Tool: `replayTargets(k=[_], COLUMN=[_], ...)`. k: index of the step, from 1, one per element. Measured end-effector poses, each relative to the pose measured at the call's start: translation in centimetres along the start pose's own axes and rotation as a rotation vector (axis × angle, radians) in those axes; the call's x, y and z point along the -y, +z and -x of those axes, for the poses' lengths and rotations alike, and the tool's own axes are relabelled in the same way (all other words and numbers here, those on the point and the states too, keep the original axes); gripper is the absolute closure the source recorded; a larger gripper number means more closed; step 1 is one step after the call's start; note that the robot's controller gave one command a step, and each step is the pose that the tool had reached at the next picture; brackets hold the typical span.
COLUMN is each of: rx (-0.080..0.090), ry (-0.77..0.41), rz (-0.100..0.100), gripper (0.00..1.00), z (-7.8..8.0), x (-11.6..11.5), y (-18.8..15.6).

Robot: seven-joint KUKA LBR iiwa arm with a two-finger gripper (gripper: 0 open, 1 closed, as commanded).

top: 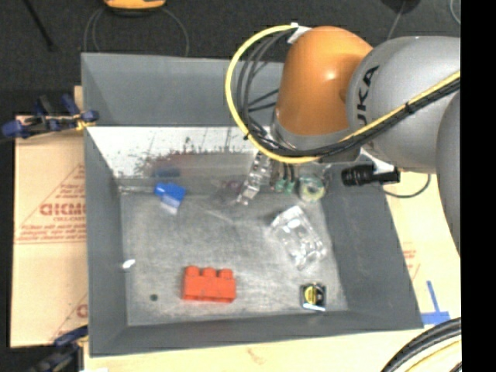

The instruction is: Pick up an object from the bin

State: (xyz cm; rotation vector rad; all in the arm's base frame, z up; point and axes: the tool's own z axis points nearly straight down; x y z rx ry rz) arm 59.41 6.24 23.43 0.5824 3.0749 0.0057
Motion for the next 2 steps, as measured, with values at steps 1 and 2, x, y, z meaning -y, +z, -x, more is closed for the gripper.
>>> replayTargets(k=[1, 2], rx=[-0.015, -0.005], ry=[-0.038, -0.042], rz=[-0.010, -0.003], gripper=[1.00, 1.00], z=[-2.9, -3.1], x=[5.2, 5.0], y=[5.2, 1.8])
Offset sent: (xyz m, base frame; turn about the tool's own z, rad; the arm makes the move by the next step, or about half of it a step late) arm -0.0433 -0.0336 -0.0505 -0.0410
